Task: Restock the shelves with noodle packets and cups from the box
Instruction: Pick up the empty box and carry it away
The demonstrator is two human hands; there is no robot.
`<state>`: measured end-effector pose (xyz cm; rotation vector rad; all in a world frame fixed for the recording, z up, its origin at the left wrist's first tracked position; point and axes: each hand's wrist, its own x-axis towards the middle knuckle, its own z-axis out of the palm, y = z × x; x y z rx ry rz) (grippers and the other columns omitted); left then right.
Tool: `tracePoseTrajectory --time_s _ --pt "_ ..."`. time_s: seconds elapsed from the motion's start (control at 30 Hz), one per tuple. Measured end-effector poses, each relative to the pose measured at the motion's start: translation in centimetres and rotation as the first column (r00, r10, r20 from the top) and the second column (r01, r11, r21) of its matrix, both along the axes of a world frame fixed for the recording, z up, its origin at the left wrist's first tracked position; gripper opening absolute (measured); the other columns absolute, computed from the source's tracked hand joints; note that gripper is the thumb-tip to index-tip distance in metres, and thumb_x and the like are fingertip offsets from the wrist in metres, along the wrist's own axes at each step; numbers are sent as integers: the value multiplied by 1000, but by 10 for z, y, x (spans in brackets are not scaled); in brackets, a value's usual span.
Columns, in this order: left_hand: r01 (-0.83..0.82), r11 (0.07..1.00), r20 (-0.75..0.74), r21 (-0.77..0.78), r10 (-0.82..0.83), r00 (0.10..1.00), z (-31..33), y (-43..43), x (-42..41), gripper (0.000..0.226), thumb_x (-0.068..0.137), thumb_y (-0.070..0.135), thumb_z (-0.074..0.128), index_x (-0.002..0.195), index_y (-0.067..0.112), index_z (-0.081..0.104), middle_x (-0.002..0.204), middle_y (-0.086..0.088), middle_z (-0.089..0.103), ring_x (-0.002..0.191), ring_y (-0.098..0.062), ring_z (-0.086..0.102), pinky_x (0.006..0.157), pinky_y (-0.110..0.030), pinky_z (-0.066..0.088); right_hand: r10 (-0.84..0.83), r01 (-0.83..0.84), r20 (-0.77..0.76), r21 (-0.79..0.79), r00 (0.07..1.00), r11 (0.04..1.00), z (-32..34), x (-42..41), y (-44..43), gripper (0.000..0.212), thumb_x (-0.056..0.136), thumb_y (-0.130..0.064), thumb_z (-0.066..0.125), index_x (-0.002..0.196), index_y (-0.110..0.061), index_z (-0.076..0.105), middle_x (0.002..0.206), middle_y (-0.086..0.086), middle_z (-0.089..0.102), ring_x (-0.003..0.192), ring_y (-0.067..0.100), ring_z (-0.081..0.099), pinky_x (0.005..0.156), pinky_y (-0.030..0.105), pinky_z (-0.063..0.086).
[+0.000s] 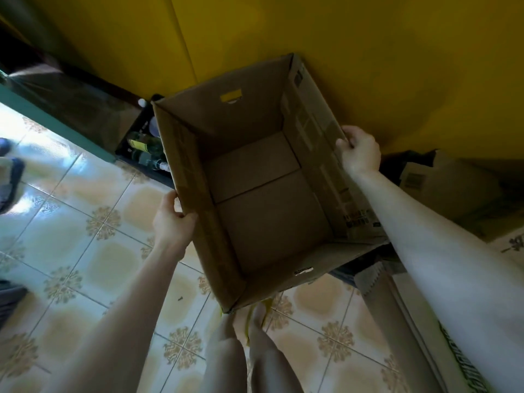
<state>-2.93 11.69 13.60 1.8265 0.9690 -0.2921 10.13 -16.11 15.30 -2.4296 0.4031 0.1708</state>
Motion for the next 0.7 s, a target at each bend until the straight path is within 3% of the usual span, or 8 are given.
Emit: tracePoseTrajectory --time_s 0.13,0.33,0.5,0.6,0.7 --pt "-31 999 -26 -44 30 999 -9 -12 -2 54 84 -3 56 129 21 38 90 -20 63 81 -41 64 68 -58 55 25 -25 -3 -33 1000 999 -12 8 -7 34 95 -19 48 129 -17 52 127 6 59 121 24 52 100 37 42" --pt "-56 988 -74 -142 46 996 -26 -31 1 54 87 -5 51 132 19 32 86 -7 56 67 -22 59 64 -44 55 110 -112 -23 -93 994 989 -26 26 -13 33 96 -17 46 129 -16 51 127 8 58 121 26 51 99 39 41" --pt "-137 972 -136 -189 112 984 -47 -49 0 59 86 -7 49 137 18 32 96 -9 56 72 -25 60 66 -48 56 145 -152 -67 -109 987 982 -46 39 -17 34 97 -16 43 131 -17 48 128 9 57 122 27 49 99 39 39" --pt "-155 966 -144 -205 127 981 -60 -59 0 59 86 -8 46 137 18 30 95 -7 55 70 -24 59 61 -41 55 173 -184 -100 -107 980 977 -58 49 -18 35 98 -16 41 132 -19 46 129 10 56 121 29 49 98 41 41" --pt "-175 963 -136 -205 149 979 -69 -62 2 60 87 -8 45 139 17 30 89 -5 55 70 -25 60 65 -45 56 212 -229 -138 -126 968 965 -65 60 -15 36 98 -15 38 134 -20 44 130 10 54 121 30 48 95 41 40"
